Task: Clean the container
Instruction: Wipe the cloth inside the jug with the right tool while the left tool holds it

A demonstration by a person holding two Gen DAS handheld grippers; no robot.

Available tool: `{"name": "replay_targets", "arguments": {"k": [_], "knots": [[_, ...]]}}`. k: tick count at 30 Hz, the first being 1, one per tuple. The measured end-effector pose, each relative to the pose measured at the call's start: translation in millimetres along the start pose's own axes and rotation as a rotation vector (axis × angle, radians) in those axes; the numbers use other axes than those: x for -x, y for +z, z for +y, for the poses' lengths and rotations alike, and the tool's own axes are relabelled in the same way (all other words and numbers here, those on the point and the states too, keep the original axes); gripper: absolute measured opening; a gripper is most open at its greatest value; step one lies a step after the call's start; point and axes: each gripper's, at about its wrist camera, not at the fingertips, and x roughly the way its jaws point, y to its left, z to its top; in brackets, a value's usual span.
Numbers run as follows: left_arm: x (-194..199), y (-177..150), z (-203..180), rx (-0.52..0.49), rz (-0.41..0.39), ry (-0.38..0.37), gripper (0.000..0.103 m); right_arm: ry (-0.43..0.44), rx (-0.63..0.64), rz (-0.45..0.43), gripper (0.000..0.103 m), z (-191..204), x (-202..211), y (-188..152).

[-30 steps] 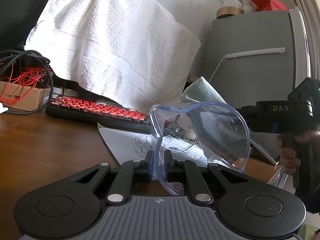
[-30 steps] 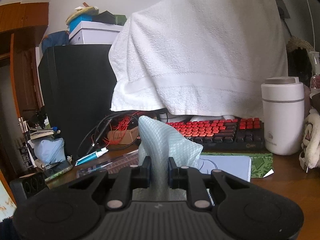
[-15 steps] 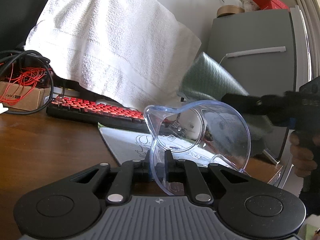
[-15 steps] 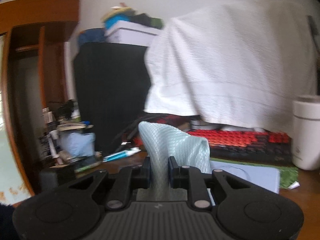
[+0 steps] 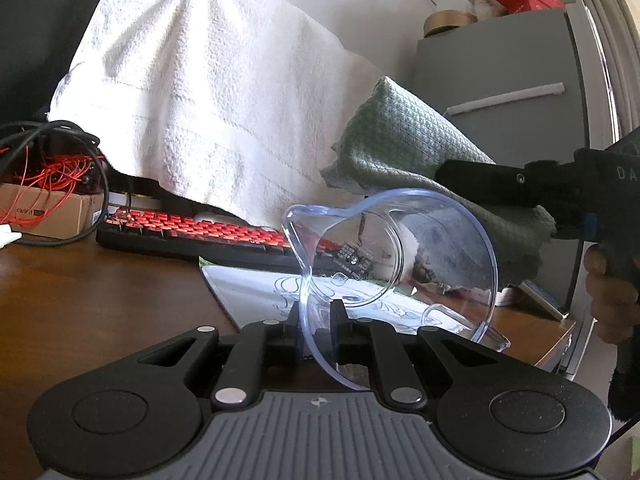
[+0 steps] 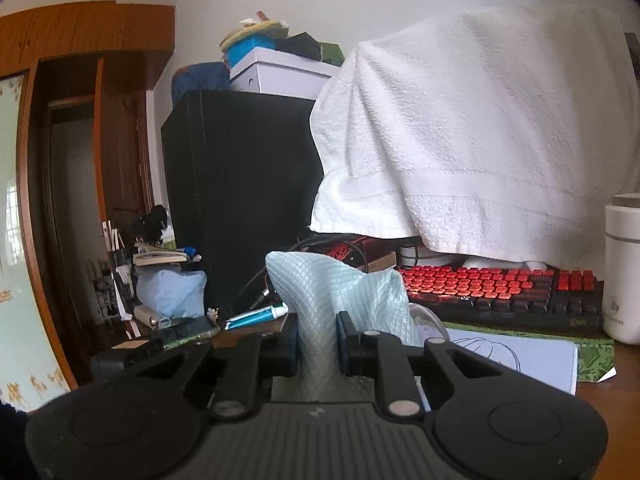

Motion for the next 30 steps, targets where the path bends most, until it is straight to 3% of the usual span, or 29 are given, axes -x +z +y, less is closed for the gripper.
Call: {"name": "replay_targets", "arguments": {"k": [23,30], "knots": [[-1,0,-1,-0.003,0.004,0.006,0.014,-0.023,0.049,-0.014,0.019,1,-3,-4],[-1,0,-1,-0.001,0.004,0.005,0.014,-0.001,0.099,-0.014,0.029,10,-3,-4]]}}
